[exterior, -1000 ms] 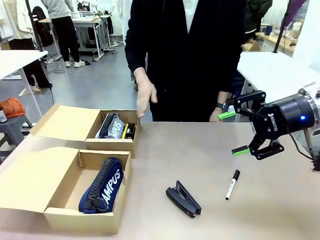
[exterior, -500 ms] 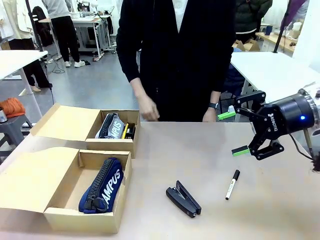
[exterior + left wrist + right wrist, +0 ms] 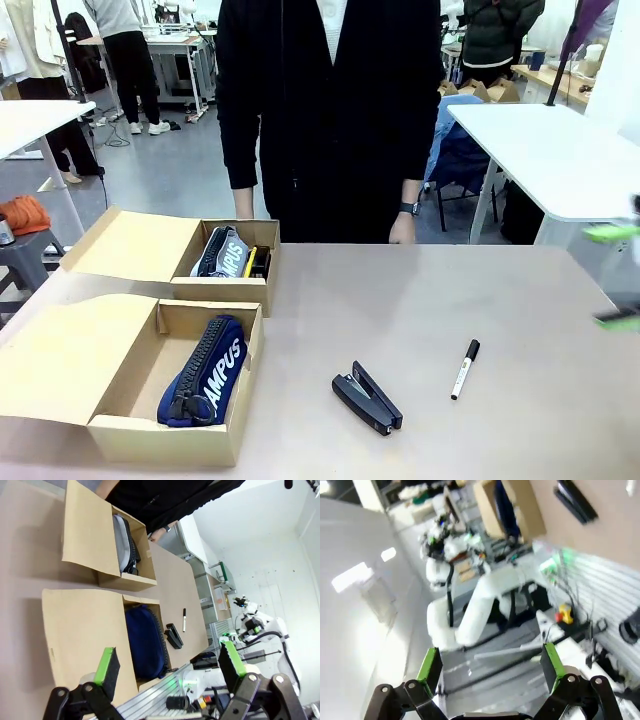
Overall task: Place items inside the box.
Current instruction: Pick up a Pencil pouch or Stapler and place it inside the Mailer Box closest to the robot.
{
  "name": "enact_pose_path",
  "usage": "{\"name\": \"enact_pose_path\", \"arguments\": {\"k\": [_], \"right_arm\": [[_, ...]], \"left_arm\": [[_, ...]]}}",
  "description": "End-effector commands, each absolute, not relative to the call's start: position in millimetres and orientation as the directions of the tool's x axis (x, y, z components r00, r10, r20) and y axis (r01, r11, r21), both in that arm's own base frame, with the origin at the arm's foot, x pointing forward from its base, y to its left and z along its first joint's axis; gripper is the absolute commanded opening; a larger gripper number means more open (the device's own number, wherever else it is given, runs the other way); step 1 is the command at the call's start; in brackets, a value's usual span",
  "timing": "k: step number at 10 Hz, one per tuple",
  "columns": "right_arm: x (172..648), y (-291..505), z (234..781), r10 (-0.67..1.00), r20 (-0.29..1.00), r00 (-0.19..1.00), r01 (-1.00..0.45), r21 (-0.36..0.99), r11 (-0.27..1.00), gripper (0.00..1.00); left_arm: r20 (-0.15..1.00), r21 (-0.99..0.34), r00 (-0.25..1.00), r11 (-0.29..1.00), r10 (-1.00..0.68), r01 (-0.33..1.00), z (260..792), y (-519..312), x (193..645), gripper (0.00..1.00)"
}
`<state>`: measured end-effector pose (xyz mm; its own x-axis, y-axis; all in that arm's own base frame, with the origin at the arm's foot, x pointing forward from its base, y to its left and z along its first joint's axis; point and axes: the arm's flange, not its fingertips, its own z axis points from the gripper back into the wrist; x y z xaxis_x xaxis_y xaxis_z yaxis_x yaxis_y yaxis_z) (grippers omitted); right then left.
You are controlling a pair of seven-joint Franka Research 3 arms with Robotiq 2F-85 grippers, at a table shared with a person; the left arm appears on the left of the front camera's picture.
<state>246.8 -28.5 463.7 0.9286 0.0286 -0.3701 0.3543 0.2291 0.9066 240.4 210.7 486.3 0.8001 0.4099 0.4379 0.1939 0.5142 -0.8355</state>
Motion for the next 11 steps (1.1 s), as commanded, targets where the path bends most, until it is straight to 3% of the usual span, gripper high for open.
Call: {"name": "enact_pose_path", "arguments": {"k": [1,2,3,4,11], "right_arm": [[228.7,-53.8,424.4,0.111,-0.470,0.876,0.416,0.852,0.319,1.00],[231.0,-55.3,419.2,0.104,-0.457,0.883,0.397,0.848,0.351,1.00],[245.9,-42.5,419.4,-0.058,-0.414,0.909,0.404,0.836,0.371,1.00],[221.7,-57.4,431.0,0.104,-0.468,0.878,0.428,0.863,0.267,1.00],[221.7,-57.4,431.0,0.104,-0.468,0.878,0.428,0.863,0.267,1.00]], "left_arm": [[0.456,-0.833,0.790,0.508,0.410,0.218,486.5,210.5,241.5,1.00],[0.456,-0.833,0.790,0.508,0.410,0.218,486.5,210.5,241.5,1.00],[0.456,-0.833,0.790,0.508,0.410,0.218,486.5,210.5,241.5,1.00],[0.456,-0.833,0.790,0.508,0.410,0.218,486.5,210.5,241.5,1.00],[0.456,-0.833,0.790,0.508,0.410,0.218,486.5,210.5,241.5,1.00]]}}
